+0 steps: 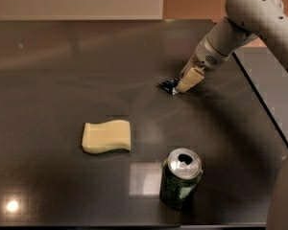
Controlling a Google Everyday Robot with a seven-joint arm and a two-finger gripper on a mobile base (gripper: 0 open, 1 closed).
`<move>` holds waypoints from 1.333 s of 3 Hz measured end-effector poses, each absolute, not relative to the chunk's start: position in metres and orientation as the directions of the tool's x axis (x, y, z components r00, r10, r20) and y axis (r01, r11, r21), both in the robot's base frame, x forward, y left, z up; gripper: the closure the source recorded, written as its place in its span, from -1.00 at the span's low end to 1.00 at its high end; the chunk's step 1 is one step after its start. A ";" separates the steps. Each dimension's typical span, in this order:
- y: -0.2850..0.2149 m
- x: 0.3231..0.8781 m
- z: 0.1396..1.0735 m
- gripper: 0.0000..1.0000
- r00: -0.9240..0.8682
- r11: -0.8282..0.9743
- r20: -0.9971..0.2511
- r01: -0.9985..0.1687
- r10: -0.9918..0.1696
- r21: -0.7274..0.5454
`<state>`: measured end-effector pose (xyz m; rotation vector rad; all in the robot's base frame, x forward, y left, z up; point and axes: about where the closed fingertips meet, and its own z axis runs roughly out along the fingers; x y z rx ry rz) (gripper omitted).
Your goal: Pick rxbar blueberry
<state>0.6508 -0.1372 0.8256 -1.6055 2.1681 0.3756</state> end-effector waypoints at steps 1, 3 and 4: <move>-0.137 0.651 0.826 1.00 -0.249 0.299 -0.479 -0.954 -0.842 -0.029; -0.126 0.635 0.871 1.00 -0.270 0.312 -0.570 -0.950 -0.776 0.026; -0.118 0.626 0.896 1.00 -0.277 0.306 -0.595 -0.950 -0.754 0.055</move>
Offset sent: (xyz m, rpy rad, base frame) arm -0.0226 0.0105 0.0649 0.1546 -0.0014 -0.0218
